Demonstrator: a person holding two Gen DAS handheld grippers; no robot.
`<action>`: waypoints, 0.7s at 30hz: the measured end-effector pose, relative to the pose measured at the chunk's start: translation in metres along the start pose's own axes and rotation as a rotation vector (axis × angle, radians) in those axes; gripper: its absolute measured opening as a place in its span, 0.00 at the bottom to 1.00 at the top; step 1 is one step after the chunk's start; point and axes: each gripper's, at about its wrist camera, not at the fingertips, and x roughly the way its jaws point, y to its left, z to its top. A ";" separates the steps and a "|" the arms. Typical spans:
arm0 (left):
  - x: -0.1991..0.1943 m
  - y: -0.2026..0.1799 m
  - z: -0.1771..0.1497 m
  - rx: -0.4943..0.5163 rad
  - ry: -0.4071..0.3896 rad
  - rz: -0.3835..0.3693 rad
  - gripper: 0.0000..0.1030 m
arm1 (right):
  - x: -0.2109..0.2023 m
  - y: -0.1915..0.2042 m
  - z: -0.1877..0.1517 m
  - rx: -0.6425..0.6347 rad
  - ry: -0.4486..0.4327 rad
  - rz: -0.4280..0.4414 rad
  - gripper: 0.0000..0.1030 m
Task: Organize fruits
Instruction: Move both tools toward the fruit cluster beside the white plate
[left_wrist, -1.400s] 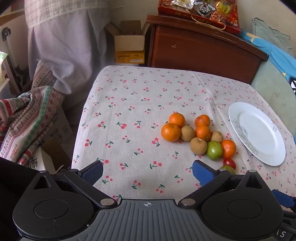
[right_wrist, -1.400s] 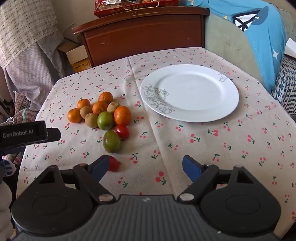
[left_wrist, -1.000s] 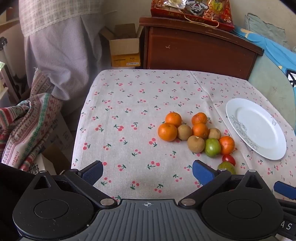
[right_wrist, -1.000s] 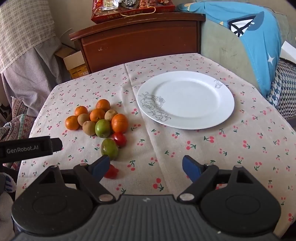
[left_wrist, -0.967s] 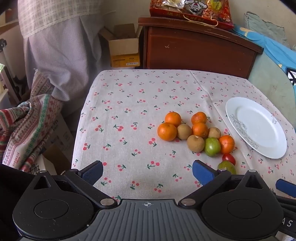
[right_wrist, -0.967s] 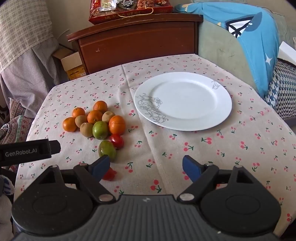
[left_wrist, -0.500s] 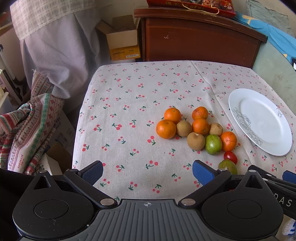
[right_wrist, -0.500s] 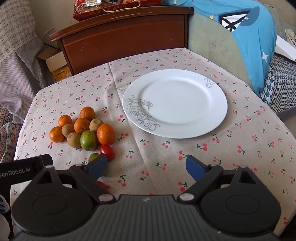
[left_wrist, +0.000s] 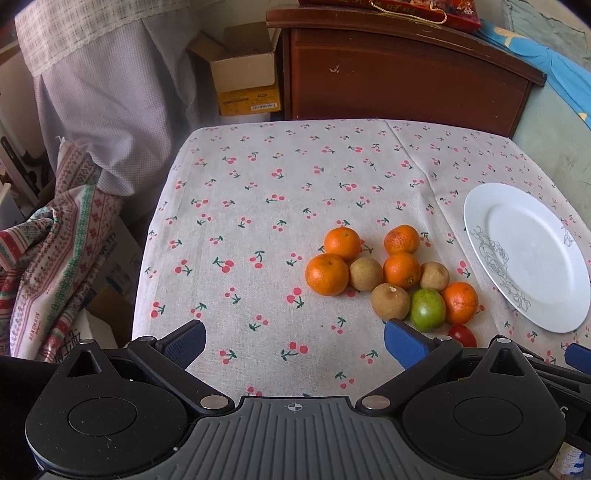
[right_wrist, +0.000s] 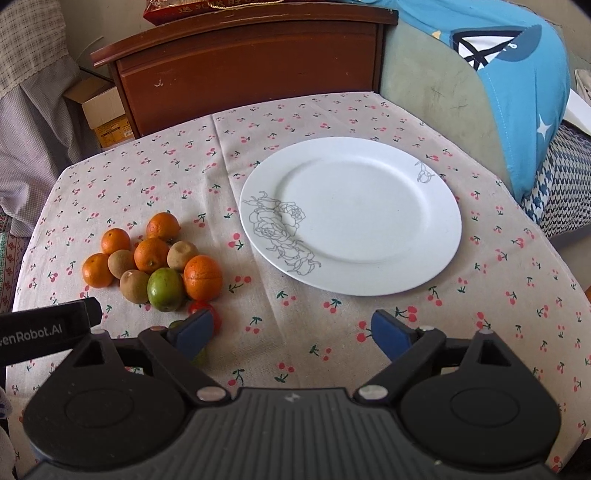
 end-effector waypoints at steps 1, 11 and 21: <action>0.001 0.000 0.000 -0.001 0.000 0.003 1.00 | 0.000 0.000 0.000 0.002 0.002 0.000 0.90; 0.002 0.005 -0.002 -0.006 0.002 0.013 1.00 | 0.001 0.007 -0.001 -0.021 -0.006 -0.022 0.90; 0.001 0.006 -0.003 0.000 -0.006 0.023 0.99 | 0.001 0.010 -0.003 -0.033 -0.017 -0.029 0.89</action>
